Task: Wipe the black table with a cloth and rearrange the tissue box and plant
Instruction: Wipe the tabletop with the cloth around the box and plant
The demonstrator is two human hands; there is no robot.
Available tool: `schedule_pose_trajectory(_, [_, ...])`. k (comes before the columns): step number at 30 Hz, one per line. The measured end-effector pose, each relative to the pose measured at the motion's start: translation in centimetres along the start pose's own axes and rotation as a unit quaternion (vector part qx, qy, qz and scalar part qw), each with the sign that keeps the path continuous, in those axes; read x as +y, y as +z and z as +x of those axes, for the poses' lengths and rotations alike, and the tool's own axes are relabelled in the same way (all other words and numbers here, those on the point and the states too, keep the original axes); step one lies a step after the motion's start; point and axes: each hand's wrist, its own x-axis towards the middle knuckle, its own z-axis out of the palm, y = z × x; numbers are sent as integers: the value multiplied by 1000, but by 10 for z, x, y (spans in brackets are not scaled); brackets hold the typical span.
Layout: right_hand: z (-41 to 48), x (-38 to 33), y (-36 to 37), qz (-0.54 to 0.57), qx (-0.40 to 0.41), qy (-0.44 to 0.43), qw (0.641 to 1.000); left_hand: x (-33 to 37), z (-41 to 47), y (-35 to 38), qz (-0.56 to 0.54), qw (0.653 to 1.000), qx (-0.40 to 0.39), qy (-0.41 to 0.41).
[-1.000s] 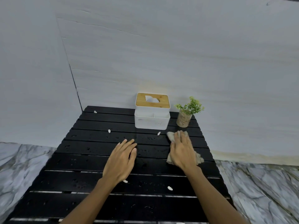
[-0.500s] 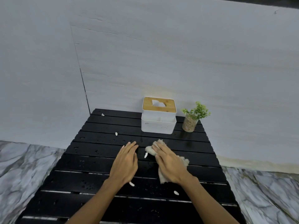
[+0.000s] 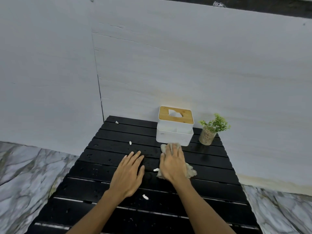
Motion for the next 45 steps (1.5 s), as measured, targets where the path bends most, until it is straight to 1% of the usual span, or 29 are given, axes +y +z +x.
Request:
schedule_pose_trajectory(2, [2, -16, 6, 0, -3, -31, 1000, -2, 0, -1, -10, 1000, 7, -5])
schedule_pose_trajectory(5, [-1, -26, 11, 17, -16, -111, 994, -7, -3, -1, -33, 999, 26, -25])
schedule_pose_trajectory(8, [-17, -25, 0, 57, -52, -214, 974, -11, -6, -3, -63, 997, 31, -45])
schedule_pose_trajectory(10, [-33, -18, -9, 82, -60, -257, 961, -9, -8, -5, -73, 996, 34, -41])
schedule_pose_trajectory(12, [-46, -9, -11, 100, -50, -246, 963, -9, -8, -6, -69, 996, 36, -33])
schedule_pose_trajectory(14, [-47, 0, -9, 92, -7, -181, 979, -10, -7, -6, -64, 996, 46, -27])
schedule_pose_trajectory(17, [-32, -1, -1, 47, 45, -49, 997, -12, -5, -4, -54, 997, 51, -20])
schedule_pose_trajectory(18, [-26, -7, 2, 42, 48, -20, 998, -13, -6, -3, -49, 997, 51, -17])
schedule_pose_trajectory(20, [-15, -22, 8, 41, 51, -3, 998, -17, -8, -3, -36, 998, 47, -10])
schedule_pose_trajectory(24, [6, -52, 17, 39, 35, -39, 998, -26, -11, -5, -32, 998, 49, -18])
schedule_pose_trajectory(27, [17, -64, 20, 33, 0, -106, 994, -28, -13, -9, -55, 997, 53, -32])
schedule_pose_trajectory(30, [16, -64, 17, 58, -44, -191, 979, -30, -15, -12, -117, 990, 64, -48])
schedule_pose_trajectory(33, [-3, -55, 7, 86, -71, -273, 955, -30, -17, -17, -188, 976, 73, -76])
schedule_pose_trajectory(36, [-30, -41, -5, 97, -95, -315, 940, -31, -18, -17, -205, 974, 61, -70])
schedule_pose_trajectory(39, [-52, -22, -17, 112, -102, -313, 937, -31, -19, -14, -157, 985, 47, -58])
schedule_pose_trajectory(41, [-60, -6, -24, 114, -96, -293, 944, -32, -18, -12, -127, 990, 47, -43])
schedule_pose_trajectory(43, [-57, 16, -27, 109, -77, -250, 959, -32, -14, -10, -106, 993, 49, -15])
schedule_pose_trajectory(45, [-47, 41, -27, 105, -41, -182, 977, -31, -11, -9, -98, 994, 44, -2])
